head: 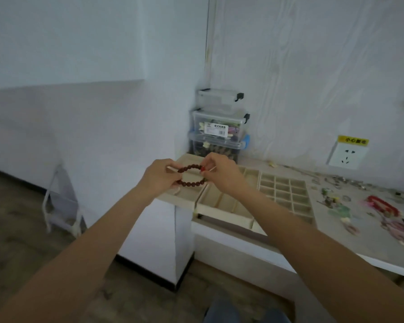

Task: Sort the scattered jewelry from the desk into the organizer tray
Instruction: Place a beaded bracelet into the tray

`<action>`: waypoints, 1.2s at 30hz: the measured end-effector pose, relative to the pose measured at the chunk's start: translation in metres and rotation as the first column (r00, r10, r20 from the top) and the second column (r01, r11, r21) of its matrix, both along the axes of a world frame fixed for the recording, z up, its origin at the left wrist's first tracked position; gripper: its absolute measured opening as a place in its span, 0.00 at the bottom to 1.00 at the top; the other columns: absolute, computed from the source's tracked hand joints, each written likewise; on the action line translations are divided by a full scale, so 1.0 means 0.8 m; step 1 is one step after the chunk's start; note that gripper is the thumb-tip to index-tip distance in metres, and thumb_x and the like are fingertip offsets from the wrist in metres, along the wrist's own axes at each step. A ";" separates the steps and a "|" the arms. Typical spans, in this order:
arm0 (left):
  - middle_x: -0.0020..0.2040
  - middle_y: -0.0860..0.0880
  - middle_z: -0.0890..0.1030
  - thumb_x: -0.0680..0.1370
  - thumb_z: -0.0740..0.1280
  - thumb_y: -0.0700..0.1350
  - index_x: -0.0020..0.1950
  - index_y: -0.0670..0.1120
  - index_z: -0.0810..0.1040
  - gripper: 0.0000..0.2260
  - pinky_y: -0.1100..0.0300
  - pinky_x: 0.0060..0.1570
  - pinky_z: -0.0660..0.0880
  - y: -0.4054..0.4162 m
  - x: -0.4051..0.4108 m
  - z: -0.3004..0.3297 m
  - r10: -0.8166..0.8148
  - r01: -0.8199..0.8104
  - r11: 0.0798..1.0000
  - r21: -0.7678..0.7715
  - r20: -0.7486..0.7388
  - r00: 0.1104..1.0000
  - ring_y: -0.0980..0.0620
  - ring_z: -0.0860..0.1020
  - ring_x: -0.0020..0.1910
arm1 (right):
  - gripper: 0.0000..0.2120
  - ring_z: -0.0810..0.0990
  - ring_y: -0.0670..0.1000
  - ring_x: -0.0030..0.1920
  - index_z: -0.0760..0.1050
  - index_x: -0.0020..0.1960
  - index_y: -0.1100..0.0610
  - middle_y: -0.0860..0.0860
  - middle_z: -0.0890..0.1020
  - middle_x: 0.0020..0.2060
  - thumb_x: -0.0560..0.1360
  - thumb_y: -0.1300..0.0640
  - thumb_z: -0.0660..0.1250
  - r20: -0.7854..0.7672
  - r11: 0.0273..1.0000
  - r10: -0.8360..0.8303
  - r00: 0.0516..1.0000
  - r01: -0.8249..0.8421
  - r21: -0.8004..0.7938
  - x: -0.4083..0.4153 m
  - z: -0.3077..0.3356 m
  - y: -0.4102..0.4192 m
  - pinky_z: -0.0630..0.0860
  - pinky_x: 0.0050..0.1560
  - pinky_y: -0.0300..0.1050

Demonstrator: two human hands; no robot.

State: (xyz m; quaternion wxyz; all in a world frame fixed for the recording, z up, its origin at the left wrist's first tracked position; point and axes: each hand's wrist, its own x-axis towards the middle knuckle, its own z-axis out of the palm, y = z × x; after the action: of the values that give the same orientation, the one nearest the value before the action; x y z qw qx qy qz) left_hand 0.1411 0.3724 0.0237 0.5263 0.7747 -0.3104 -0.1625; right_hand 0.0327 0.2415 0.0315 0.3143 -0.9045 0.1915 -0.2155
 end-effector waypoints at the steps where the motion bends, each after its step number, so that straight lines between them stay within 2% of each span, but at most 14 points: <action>1: 0.47 0.44 0.83 0.74 0.69 0.36 0.52 0.43 0.80 0.08 0.72 0.39 0.75 0.001 0.008 -0.007 0.010 -0.014 0.998 0.057 0.069 0.998 0.51 0.81 0.42 | 0.09 0.77 0.49 0.46 0.74 0.55 0.58 0.53 0.80 0.49 0.75 0.61 0.66 -0.031 1.000 0.003 1.000 -0.003 -0.023 0.012 -0.004 0.001 0.71 0.46 0.38; 3: 0.46 0.47 0.82 0.74 0.69 0.39 0.52 0.45 0.80 0.08 0.76 0.34 0.69 0.000 0.018 -0.016 -0.008 -0.029 0.984 0.174 0.206 0.979 0.53 0.78 0.43 | 0.08 0.76 0.49 0.46 0.75 0.55 0.59 0.54 0.80 0.50 0.76 0.62 0.65 -0.084 0.999 -0.005 0.996 0.001 -0.052 0.028 -0.013 0.000 0.70 0.46 0.38; 5: 0.46 0.47 0.81 0.73 0.70 0.40 0.50 0.46 0.79 0.06 0.76 0.34 0.69 -0.004 0.025 -0.025 -0.050 -0.018 0.967 0.253 0.261 0.964 0.53 0.77 0.43 | 0.08 0.77 0.51 0.49 0.77 0.54 0.60 0.55 0.80 0.51 0.75 0.64 0.65 -0.121 0.997 -0.026 0.992 0.017 -0.077 0.041 -0.020 -0.003 0.70 0.47 0.38; 7: 0.49 0.49 0.80 0.73 0.70 0.43 0.49 0.49 0.79 0.06 0.64 0.49 0.75 -0.010 0.029 -0.032 -0.076 -0.030 0.940 0.340 0.295 0.952 0.50 0.77 0.49 | 0.08 0.78 0.53 0.53 0.79 0.53 0.60 0.55 0.80 0.52 0.74 0.65 0.65 -0.173 0.991 -0.029 0.984 0.006 -0.132 0.051 -0.025 -0.008 0.71 0.49 0.39; 9: 0.50 0.51 0.81 0.72 0.70 0.47 0.50 0.52 0.80 0.07 0.52 0.56 0.72 -0.016 0.032 -0.036 -0.107 -0.061 0.899 0.433 0.352 0.930 0.49 0.76 0.52 | 0.09 0.78 0.53 0.54 0.80 0.53 0.60 0.56 0.81 0.52 0.74 0.66 0.65 -0.245 0.976 -0.008 0.969 -0.047 -0.215 0.059 -0.029 -0.013 0.71 0.51 0.39; 12: 0.51 0.51 0.80 0.75 0.65 0.50 0.52 0.54 0.81 0.08 0.53 0.52 0.65 -0.021 0.029 -0.035 -0.180 -0.081 0.839 0.538 0.414 0.892 0.49 0.74 0.53 | 0.10 0.79 0.53 0.53 0.80 0.52 0.60 0.55 0.82 0.51 0.74 0.67 0.64 -0.281 0.961 -0.005 0.960 -0.073 -0.267 0.063 -0.035 -0.019 0.71 0.50 0.39; 15: 0.57 0.51 0.79 0.78 0.58 0.45 0.55 0.55 0.80 0.13 0.52 0.53 0.61 -0.019 0.031 -0.038 -0.256 -0.082 0.777 0.624 0.432 0.865 0.48 0.73 0.56 | 0.10 0.79 0.52 0.53 0.81 0.51 0.59 0.54 0.82 0.51 0.74 0.67 0.63 -0.266 0.956 -0.020 0.964 -0.059 -0.286 0.066 -0.038 -0.021 0.70 0.47 0.39; 20: 0.63 0.55 0.75 0.77 0.52 0.34 0.60 0.54 0.78 0.22 0.55 0.52 0.61 -0.003 0.039 -0.037 -0.279 -0.122 0.800 0.587 0.545 0.791 0.50 0.72 0.61 | 0.09 0.79 0.53 0.52 0.80 0.50 0.58 0.53 0.82 0.50 0.73 0.66 0.65 -0.299 0.949 0.002 0.954 -0.096 -0.301 0.069 -0.046 -0.020 0.70 0.46 0.39; 22: 0.65 0.54 0.74 0.76 0.52 0.31 0.60 0.53 0.78 0.25 0.55 0.52 0.63 0.003 0.041 -0.036 -0.345 -0.079 0.795 0.602 0.555 0.757 0.49 0.70 0.62 | 0.09 0.79 0.54 0.52 0.80 0.50 0.56 0.53 0.81 0.50 0.73 0.64 0.66 -0.337 0.935 -0.016 0.942 -0.106 -0.339 0.069 -0.049 -0.018 0.74 0.48 0.43; 25: 0.66 0.54 0.72 0.74 0.51 0.29 0.64 0.54 0.76 0.28 0.59 0.52 0.62 0.007 0.039 -0.035 -0.481 0.044 0.739 0.672 0.481 0.733 0.52 0.68 0.61 | 0.09 0.78 0.54 0.51 0.79 0.51 0.53 0.53 0.81 0.51 0.74 0.62 0.64 -0.379 0.899 -0.053 0.924 -0.121 -0.420 0.066 -0.049 -0.014 0.75 0.47 0.47; 27: 0.65 0.53 0.72 0.74 0.52 0.28 0.65 0.55 0.74 0.29 0.58 0.57 0.60 0.008 0.036 -0.036 -0.543 0.077 0.696 0.714 0.453 0.707 0.53 0.67 0.60 | 0.10 0.78 0.54 0.51 0.80 0.52 0.53 0.52 0.80 0.51 0.75 0.63 0.63 -0.373 0.882 -0.059 0.926 -0.126 -0.454 0.064 -0.047 -0.013 0.75 0.47 0.47; 30: 0.69 0.56 0.69 0.73 0.52 0.28 0.67 0.56 0.72 0.30 0.49 0.71 0.48 0.008 0.040 -0.040 -0.587 0.065 0.664 0.745 0.464 0.664 0.53 0.62 0.70 | 0.10 0.78 0.54 0.50 0.81 0.52 0.54 0.53 0.80 0.51 0.77 0.62 0.62 -0.385 0.875 -0.048 0.922 -0.147 -0.461 0.061 -0.044 -0.014 0.75 0.47 0.46; 32: 0.69 0.56 0.69 0.74 0.53 0.29 0.67 0.55 0.71 0.28 0.48 0.72 0.43 0.009 0.040 -0.039 -0.594 0.031 0.654 0.756 0.488 0.639 0.53 0.60 0.72 | 0.11 0.77 0.55 0.51 0.81 0.52 0.55 0.55 0.79 0.52 0.78 0.60 0.60 -0.421 0.860 -0.048 0.906 -0.177 -0.479 0.060 -0.042 -0.014 0.75 0.48 0.47; 36: 0.69 0.54 0.70 0.76 0.54 0.31 0.67 0.53 0.71 0.25 0.49 0.73 0.44 0.010 0.035 -0.038 -0.588 0.003 0.658 0.753 0.511 0.627 0.53 0.60 0.72 | 0.13 0.69 0.57 0.59 0.79 0.59 0.56 0.57 0.73 0.55 0.79 0.59 0.59 -0.477 0.817 -0.082 0.875 -0.216 -0.535 0.057 -0.041 -0.013 0.71 0.55 0.50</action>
State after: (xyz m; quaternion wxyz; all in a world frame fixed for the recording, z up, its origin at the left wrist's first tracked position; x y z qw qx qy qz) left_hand 0.1692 0.3804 -0.0065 -0.0074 0.8405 -0.5403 -0.0396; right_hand 0.0784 0.2308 -0.0013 -0.0219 -0.9872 0.1563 -0.0207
